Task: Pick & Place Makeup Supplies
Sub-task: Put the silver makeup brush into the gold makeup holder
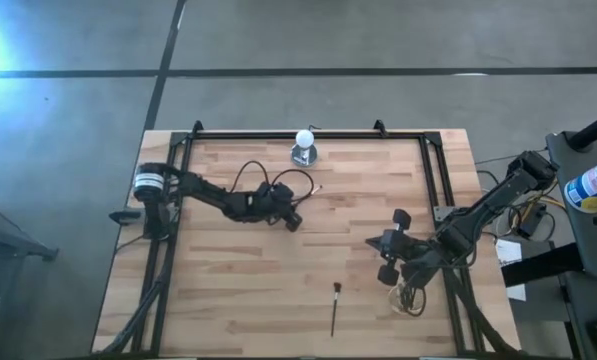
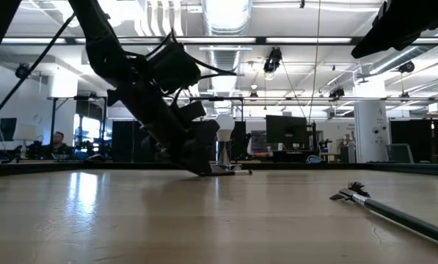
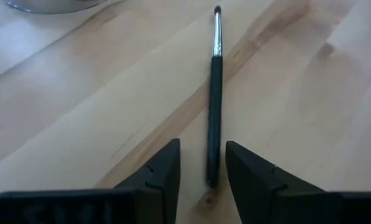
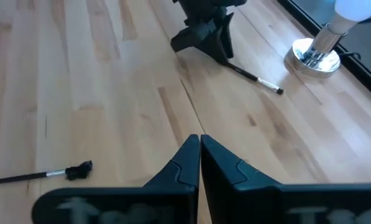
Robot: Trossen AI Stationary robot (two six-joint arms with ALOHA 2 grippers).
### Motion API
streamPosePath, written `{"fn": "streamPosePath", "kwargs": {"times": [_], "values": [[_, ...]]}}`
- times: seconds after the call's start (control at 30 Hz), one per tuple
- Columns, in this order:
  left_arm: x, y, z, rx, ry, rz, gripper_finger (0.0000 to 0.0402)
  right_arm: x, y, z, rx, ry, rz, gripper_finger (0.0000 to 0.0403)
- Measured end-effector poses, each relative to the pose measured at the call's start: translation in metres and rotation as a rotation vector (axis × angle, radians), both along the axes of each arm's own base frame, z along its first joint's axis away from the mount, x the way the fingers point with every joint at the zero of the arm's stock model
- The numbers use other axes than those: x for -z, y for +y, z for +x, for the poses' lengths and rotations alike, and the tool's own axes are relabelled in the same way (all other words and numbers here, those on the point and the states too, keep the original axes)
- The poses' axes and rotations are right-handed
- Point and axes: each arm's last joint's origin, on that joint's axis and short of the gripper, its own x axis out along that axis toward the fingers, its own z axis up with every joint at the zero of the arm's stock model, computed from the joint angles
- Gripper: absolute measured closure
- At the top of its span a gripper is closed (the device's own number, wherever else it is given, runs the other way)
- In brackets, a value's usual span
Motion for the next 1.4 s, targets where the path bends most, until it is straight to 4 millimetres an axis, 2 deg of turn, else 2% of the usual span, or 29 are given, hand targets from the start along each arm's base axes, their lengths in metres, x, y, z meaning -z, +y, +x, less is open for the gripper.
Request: {"fn": "streamPosePath", "kwargs": {"times": [0.27,0.37,0.53,0.73,0.9,1.1,1.23,1.4], "values": [[0.003,0.001,0.001,0.114,0.03,0.017,0.0287,0.0,0.0,0.0,-0.009,0.002,-0.016,0.0394],[0.006,0.001,-0.001,0.125,0.065,0.019,0.0315,0.0,0.0,0.001,-0.007,-0.004,-0.015,0.0394],[0.012,0.0,-0.005,0.133,0.118,0.008,0.0386,-0.002,-0.001,0.003,0.009,-0.028,-0.013,0.0394],[0.008,-0.002,-0.017,0.136,0.085,0.013,0.0394,0.001,-0.013,0.011,0.062,-0.034,-0.015,0.0394],[-0.001,-0.005,-0.039,0.159,-0.069,0.012,0.0396,0.016,-0.03,0.026,0.061,-0.072,0.066,0.0394],[-0.021,-0.012,-0.06,0.168,-0.384,0.066,0.0396,0.039,-0.068,0.048,0.014,-0.412,0.287,0.0394],[-0.034,-0.019,-0.061,0.139,-0.508,0.149,0.0396,0.043,-0.098,0.057,0.068,-0.588,0.329,0.0384],[-0.043,-0.028,-0.054,0.093,-0.488,0.292,0.0396,0.041,-0.126,0.075,0.163,-0.68,0.32,0.0339]]}}
